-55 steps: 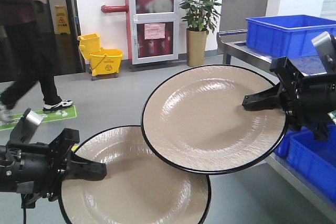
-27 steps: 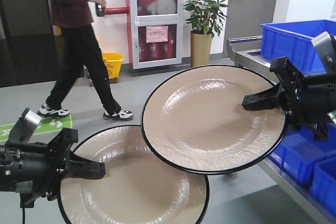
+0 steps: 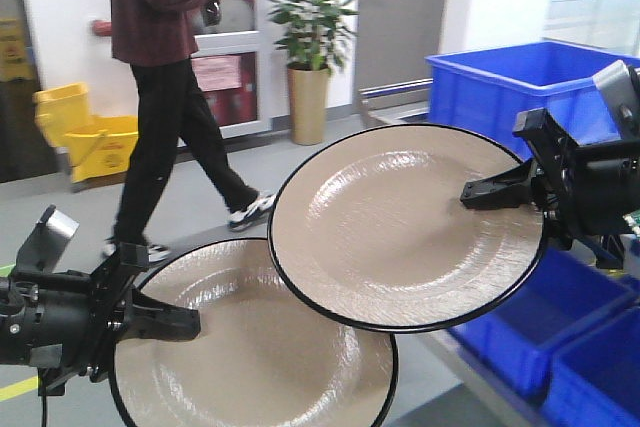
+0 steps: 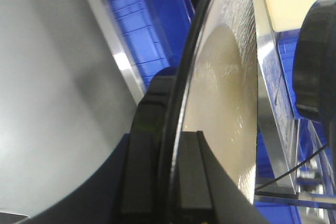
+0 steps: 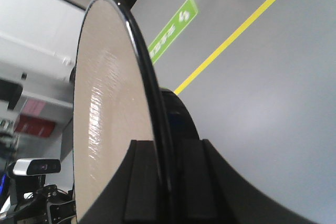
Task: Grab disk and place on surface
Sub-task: 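Drive the base away from the conveyor to the steel table, holding plates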
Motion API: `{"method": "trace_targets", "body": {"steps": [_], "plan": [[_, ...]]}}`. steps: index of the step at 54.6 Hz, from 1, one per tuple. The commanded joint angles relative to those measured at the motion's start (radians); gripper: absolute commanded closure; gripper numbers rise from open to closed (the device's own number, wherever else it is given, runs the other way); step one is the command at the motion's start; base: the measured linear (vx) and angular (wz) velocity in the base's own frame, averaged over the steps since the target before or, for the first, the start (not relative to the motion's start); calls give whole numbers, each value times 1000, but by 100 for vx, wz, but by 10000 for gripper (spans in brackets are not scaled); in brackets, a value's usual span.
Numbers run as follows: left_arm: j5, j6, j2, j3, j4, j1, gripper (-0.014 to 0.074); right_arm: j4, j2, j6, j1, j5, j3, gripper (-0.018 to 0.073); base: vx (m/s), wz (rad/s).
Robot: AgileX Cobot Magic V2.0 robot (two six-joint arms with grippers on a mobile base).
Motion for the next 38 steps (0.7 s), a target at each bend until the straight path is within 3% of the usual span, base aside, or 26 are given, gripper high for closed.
{"method": "trace_targets", "body": {"steps": [1, 38], "plan": [[10, -13, -40, -32, -124, -4, 598, 112, -39, 8, -3, -47, -41, 564, 43, -55], [6, -13, -40, -32, -124, -4, 598, 112, -39, 8, -3, -47, -41, 564, 39, -78]]}}
